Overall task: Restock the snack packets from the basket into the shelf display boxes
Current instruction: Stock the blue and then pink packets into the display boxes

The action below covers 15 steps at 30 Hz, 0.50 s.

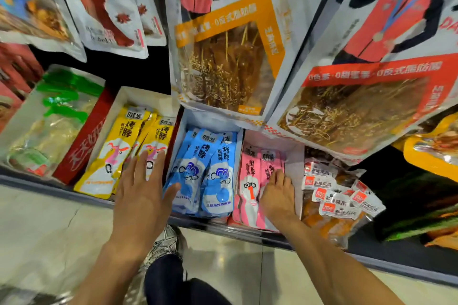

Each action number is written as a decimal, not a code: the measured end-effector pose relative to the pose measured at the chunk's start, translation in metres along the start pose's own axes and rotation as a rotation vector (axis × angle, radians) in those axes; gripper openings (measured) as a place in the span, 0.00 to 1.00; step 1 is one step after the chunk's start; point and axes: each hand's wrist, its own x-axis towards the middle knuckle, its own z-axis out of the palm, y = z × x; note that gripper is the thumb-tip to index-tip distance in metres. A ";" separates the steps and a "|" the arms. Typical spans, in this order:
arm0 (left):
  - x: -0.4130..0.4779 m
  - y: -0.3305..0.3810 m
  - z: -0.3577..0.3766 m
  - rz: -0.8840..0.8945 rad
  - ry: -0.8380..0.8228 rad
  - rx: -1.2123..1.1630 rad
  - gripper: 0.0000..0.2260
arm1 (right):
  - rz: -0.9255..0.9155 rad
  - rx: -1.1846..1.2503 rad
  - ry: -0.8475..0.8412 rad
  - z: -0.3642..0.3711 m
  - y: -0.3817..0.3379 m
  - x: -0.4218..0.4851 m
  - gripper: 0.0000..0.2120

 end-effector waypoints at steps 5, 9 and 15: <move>0.003 -0.001 0.004 -0.039 -0.045 -0.001 0.33 | 0.004 -0.056 -0.006 0.009 0.000 -0.002 0.34; -0.001 -0.005 0.002 -0.084 -0.035 0.108 0.33 | -0.026 -0.024 0.050 -0.010 -0.009 -0.018 0.30; -0.011 -0.003 -0.059 -0.117 -0.003 0.246 0.31 | -0.274 0.006 0.054 -0.087 -0.056 -0.074 0.27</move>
